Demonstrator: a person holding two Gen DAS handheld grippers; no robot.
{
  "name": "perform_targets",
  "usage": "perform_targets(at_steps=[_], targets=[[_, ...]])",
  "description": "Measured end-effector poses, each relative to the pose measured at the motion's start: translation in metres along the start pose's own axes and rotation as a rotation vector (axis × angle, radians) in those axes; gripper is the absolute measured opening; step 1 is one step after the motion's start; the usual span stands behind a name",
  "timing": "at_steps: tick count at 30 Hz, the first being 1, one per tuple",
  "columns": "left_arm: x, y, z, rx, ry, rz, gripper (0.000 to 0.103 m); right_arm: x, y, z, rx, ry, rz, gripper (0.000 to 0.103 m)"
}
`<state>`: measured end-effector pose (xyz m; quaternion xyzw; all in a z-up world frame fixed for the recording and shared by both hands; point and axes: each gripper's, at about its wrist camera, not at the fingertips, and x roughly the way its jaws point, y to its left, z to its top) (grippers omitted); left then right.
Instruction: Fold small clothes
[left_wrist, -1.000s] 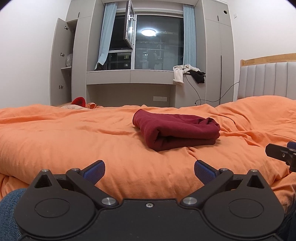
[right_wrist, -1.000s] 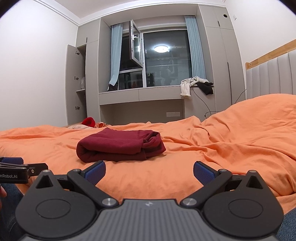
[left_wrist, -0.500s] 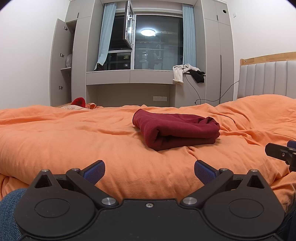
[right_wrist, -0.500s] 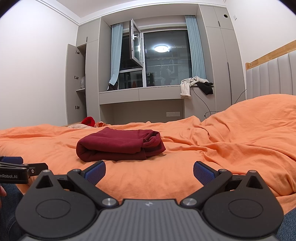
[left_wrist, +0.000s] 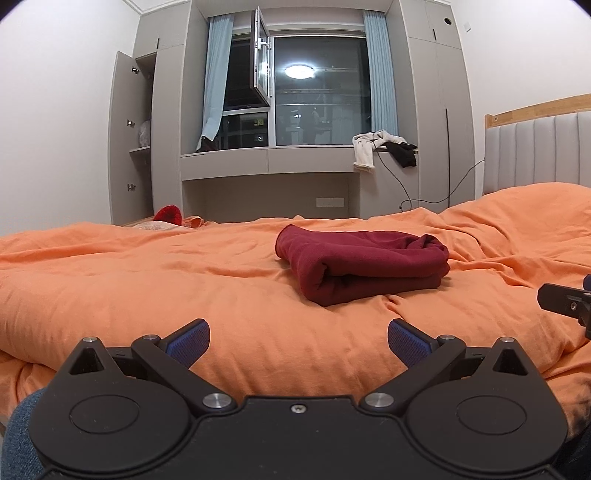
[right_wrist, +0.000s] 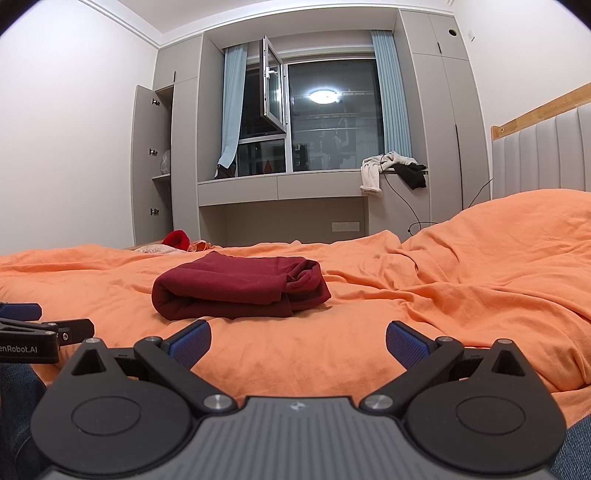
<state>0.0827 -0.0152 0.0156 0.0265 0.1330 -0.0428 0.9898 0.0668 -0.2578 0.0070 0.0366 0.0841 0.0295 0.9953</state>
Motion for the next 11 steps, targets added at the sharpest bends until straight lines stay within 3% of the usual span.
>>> perform_targets(at_steps=[11], targets=[[-0.0007,0.004,0.0014,-0.007,0.002,-0.004,0.102,0.0001,0.0002,0.0001,-0.002,0.001,0.0,0.103]])
